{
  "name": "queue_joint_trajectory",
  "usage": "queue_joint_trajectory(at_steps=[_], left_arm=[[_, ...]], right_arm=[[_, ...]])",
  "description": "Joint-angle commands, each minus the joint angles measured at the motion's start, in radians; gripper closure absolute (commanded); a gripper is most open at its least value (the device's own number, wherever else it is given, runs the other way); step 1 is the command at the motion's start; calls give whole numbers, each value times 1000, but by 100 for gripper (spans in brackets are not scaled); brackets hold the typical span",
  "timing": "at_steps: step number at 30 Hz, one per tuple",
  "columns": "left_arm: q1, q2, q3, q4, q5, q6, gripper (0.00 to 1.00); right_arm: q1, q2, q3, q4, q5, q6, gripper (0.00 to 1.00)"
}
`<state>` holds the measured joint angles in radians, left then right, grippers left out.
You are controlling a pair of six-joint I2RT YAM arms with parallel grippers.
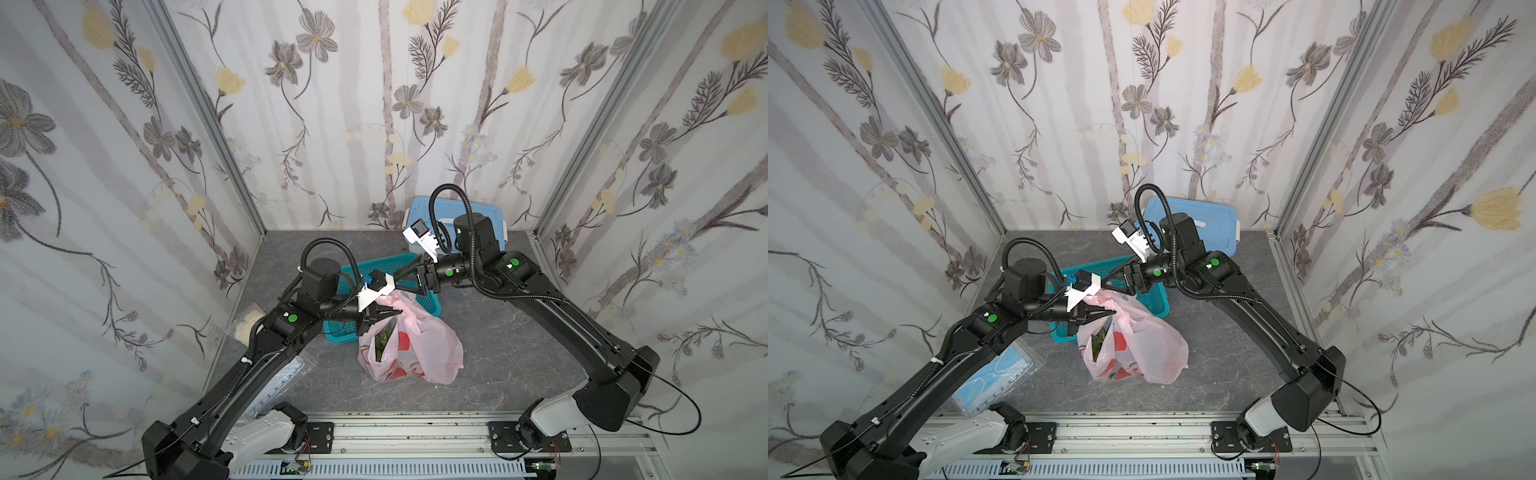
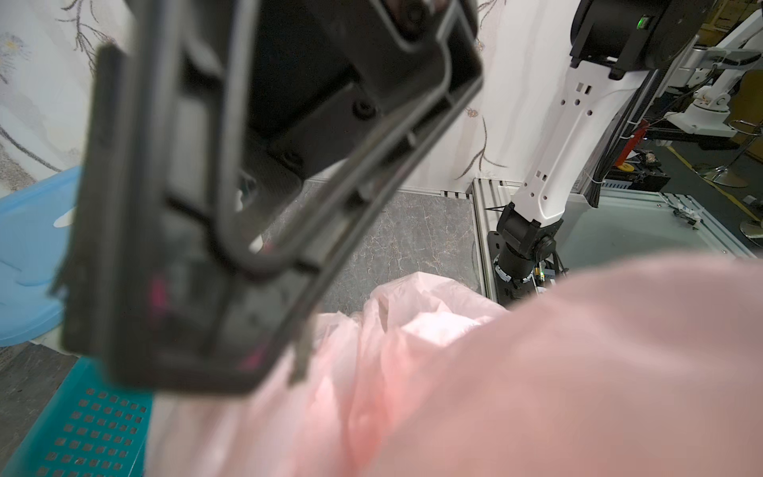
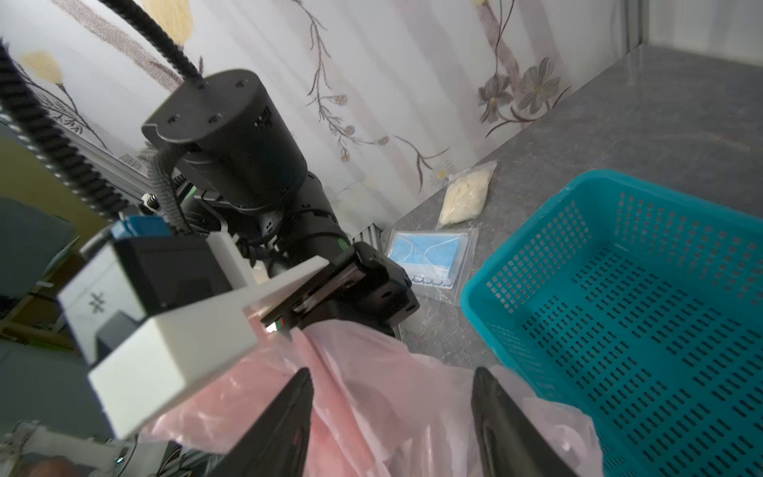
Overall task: Place the pineapple into a plastic bag & tie a knot
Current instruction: Cross the plastic bag at the center of the board.
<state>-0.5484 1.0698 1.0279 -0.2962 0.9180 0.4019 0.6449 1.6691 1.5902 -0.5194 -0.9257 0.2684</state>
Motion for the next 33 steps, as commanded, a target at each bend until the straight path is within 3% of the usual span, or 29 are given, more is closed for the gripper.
queue_joint_trajectory(at_steps=[1,9,12,16,17,19,22,26,29,31,33], left_arm=[[-2,5,14,0,36,40,100],[-6,6,9,2,29,46,100],[-6,7,14,2,20,45,100],[-8,6,9,1,-11,33,100],[-8,4,6,3,-25,23,100],[-8,-3,-1,3,-51,5,95],[-9,-32,-26,2,-108,-38,82],[-7,-121,-80,-11,-209,-105,34],[-8,-210,-101,-46,-275,-147,11],[-8,-264,-94,-94,-313,-163,0],[-8,-304,-70,-149,-337,-173,0]], right_arm=[[-1,17,11,-24,-110,-61,38],[16,63,26,-41,-157,-78,45],[19,66,27,-44,-178,-87,60],[18,59,24,-43,-199,-98,95],[16,54,22,-43,-204,-103,100],[13,48,15,-42,-203,-109,100],[6,35,4,-38,-172,-110,100],[2,22,-16,-28,-99,-99,100],[1,18,-28,-8,-70,-82,100],[1,21,-30,2,-59,-73,100],[1,23,-29,12,-51,-65,100]])
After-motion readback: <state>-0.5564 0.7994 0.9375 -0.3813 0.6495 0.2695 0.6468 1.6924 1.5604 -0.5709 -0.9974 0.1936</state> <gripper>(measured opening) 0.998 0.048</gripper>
